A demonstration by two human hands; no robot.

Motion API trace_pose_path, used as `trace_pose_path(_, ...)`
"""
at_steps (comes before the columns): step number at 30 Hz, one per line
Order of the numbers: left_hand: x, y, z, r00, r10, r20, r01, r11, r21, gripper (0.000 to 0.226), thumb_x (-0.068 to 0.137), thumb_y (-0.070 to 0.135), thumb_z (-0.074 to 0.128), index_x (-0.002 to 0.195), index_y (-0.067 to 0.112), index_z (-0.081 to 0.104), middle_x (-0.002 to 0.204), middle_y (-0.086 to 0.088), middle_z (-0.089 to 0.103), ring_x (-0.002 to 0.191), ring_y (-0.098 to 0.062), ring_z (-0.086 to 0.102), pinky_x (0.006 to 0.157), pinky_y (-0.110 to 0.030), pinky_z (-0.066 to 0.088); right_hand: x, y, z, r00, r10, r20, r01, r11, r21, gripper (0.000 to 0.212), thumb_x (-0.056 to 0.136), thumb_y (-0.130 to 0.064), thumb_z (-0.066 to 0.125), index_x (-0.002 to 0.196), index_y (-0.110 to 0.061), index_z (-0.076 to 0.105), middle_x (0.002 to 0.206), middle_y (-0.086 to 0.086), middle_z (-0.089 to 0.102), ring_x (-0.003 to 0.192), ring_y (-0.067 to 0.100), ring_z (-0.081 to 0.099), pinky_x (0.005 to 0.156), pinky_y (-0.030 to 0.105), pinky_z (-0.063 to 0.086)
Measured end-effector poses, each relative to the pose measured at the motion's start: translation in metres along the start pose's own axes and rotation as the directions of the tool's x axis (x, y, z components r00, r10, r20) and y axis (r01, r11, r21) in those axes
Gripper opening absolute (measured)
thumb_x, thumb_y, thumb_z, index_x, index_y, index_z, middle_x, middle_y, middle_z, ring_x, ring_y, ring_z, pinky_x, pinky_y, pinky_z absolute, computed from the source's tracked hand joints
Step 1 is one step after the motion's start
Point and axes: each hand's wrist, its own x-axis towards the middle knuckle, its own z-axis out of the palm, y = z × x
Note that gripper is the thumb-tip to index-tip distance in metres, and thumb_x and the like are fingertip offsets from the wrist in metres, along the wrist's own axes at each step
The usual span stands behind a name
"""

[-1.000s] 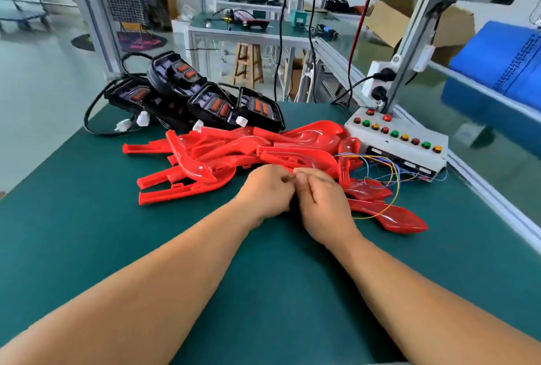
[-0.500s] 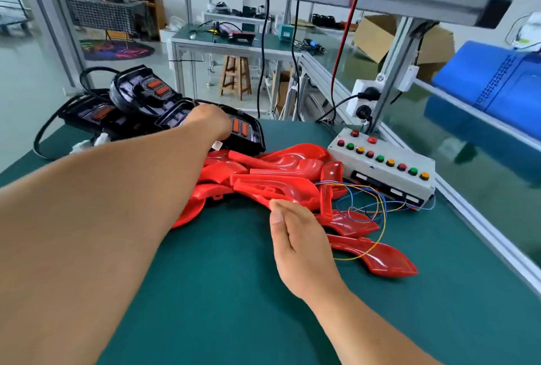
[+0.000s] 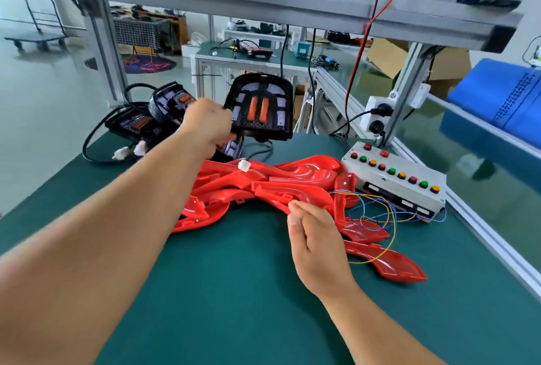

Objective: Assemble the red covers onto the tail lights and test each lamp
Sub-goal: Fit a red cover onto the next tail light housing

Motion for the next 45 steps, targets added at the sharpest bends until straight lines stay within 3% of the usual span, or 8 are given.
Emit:
trace_pose_path(6,-0.101,-0.076,0.004,0.995,0.073,-0.062,-0.086,0.964,-0.253,0.014,0.099,0.017,0.048,0.101,0.019,0.061,0.11,-0.009,0.066,0.095,-0.023,0.067,0.079,-0.04,0.059,-0.003,-0.026,-0.013,0.985,0.114,-0.13,-0.03,0.851,0.525,0.055,0.09,-0.071,0.041,0.124,-0.031,0.057,0.118,-0.027,0.062,0.115,-0.005,0.054,0.1,0.015,0.04)
trace_pose_path(11,-0.15,-0.094,0.003,0.974,0.185,-0.131,-0.204,0.967,-0.15,0.01,0.096,0.029,0.053,0.09,0.034,0.058,0.097,0.006,0.067,0.094,-0.017,0.062,0.087,-0.043,0.052,0.004,-0.049,-0.009,0.879,0.477,0.017,-0.22,0.373,0.901,0.037,0.1,-0.051,0.04,0.116,-0.026,0.062,0.118,0.002,0.07,0.109,0.021,0.066,0.088,0.036,0.052)
trace_pose_path(15,-0.143,-0.09,-0.008,0.961,-0.156,0.229,0.263,0.77,-0.581,0.052,0.094,0.059,0.038,0.088,0.016,0.067,0.092,-0.006,0.072,0.083,-0.021,0.068,0.071,-0.036,0.056,0.014,-0.052,-0.023,0.785,0.598,0.163,-0.238,0.049,0.97,0.039,0.103,-0.04,0.039,0.12,-0.014,0.063,0.113,0.011,0.072,0.095,0.022,0.072,0.079,0.039,0.059)
trace_pose_path(19,-0.118,-0.086,-0.028,0.738,-0.315,0.596,0.625,0.652,-0.43,0.097,0.078,0.085,0.021,0.111,0.005,0.067,0.112,-0.018,0.069,0.103,-0.033,0.066,0.083,-0.043,0.053,0.014,-0.046,-0.038,0.773,0.565,0.288,-0.298,-0.077,0.951,0.053,0.1,-0.049,0.04,0.103,-0.012,0.077,0.099,0.012,0.076,0.086,0.026,0.074,0.068,0.041,0.062)
trace_pose_path(24,-0.107,-0.083,-0.046,0.616,-0.208,0.76,0.654,0.673,-0.346,0.085,0.077,0.084,0.028,0.114,0.021,0.071,0.126,-0.013,0.064,0.115,-0.034,0.062,0.084,-0.048,0.055,0.009,-0.043,-0.05,0.784,0.455,0.423,-0.518,0.101,0.85,0.052,0.09,-0.056,0.047,0.062,-0.025,0.078,0.046,-0.001,0.053,0.029,0.012,0.04,0.032,0.015,0.036)
trace_pose_path(31,-0.092,-0.088,-0.063,0.665,-0.277,0.694,0.567,0.792,-0.227,0.088,0.073,0.081,0.037,0.128,0.015,0.061,0.127,-0.015,0.064,0.115,-0.032,0.062,0.09,-0.046,0.053,0.001,-0.033,-0.033,0.856,0.475,0.202,-0.486,0.608,0.628,0.036,0.1,-0.049,0.043,0.085,-0.028,0.07,0.101,0.006,0.073,0.099,0.03,0.068,0.092,0.049,0.053)
trace_pose_path(35,-0.099,-0.093,-0.057,0.724,-0.272,0.634,0.471,0.866,-0.166,0.061,0.078,0.057,0.056,0.12,0.014,0.067,0.117,-0.017,0.068,0.107,-0.034,0.066,0.096,-0.055,0.05,0.005,-0.035,-0.03,0.869,0.466,0.169,-0.491,0.76,0.427,0.033,0.1,-0.052,0.037,0.084,-0.035,0.06,0.094,-0.021,0.06,0.089,-0.005,0.053,0.073,0.02,0.041)
trace_pose_path(45,-0.098,-0.069,-0.075,0.672,-0.19,0.716,-0.015,0.963,0.27,0.076,0.065,0.07,0.067,0.107,0.006,0.064,0.116,-0.025,0.065,0.099,-0.031,0.061,0.103,-0.057,0.038,0.019,-0.038,-0.037,0.917,0.383,0.111,-0.397,0.848,0.353,0.045,0.096,-0.057,0.043,0.092,-0.02,0.068,0.087,-0.007,0.069,0.075,-0.003,0.06,0.06,0.011,0.041)
